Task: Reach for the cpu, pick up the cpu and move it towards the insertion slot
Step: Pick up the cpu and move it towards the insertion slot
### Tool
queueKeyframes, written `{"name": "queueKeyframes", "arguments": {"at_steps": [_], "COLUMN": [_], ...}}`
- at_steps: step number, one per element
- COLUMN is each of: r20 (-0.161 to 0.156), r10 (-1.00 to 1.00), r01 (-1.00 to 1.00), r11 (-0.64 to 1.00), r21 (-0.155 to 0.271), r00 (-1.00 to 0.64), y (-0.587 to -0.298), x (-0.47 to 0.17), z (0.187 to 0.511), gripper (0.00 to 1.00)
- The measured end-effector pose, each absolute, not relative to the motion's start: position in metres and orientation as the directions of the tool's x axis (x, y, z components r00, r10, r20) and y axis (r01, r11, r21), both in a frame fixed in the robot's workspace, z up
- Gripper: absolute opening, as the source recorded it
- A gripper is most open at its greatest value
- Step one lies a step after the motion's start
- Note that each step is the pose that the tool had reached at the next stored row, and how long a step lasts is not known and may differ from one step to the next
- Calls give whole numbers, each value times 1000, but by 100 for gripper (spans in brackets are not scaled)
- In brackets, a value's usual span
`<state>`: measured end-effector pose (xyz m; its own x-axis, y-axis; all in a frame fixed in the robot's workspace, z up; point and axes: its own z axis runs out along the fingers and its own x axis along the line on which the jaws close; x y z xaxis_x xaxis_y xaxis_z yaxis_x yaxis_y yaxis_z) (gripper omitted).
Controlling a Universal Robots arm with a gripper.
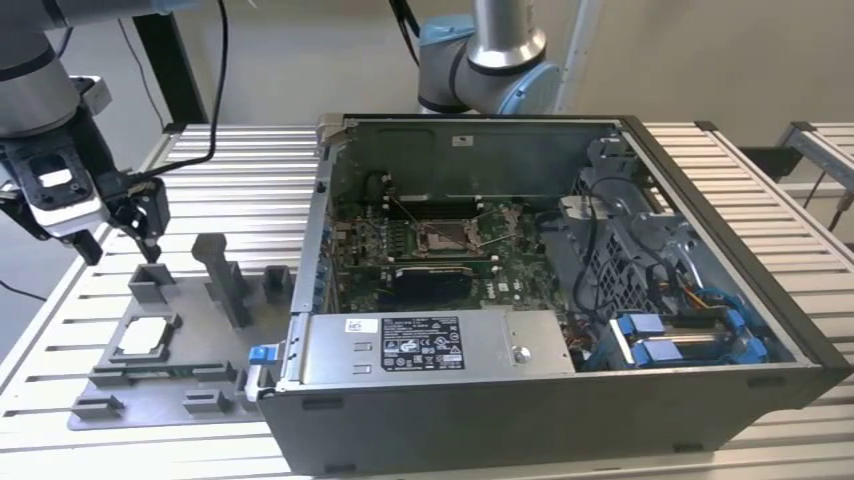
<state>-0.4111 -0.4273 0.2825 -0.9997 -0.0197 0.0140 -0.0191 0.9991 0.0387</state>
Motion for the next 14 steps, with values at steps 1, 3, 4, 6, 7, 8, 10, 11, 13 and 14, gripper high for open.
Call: {"name": "queueKeyframes", "arguments": {"at_steps": [1,3,4,6,7,8,10,11,13,14], "r20": [14,14,14,14,14,14,14,14,14,14], "r10": [-20,-20,-20,-20,-20,-20,-20,-20,-20,-20], "r01": [-19,-19,-19,-19,-19,-19,-19,-19,-19,-19], "r11": [999,999,999,999,999,999,999,999,999,999], "r21": [39,39,39,39,39,39,39,39,39,39], "r00": [-1000,-1000,-1000,-1000,-1000,-1000,-1000,-1000,-1000,-1000], "y": [-427,-427,-427,-427,-427,-427,-428,-428,-428,-429], "x": [-411,-411,-411,-411,-411,-411,-411,-411,-411,-411], "z": [282,282,282,282,282,281,281,281,280,280], "gripper": [100,100,100,100,100,100,100,100,100,100]}}
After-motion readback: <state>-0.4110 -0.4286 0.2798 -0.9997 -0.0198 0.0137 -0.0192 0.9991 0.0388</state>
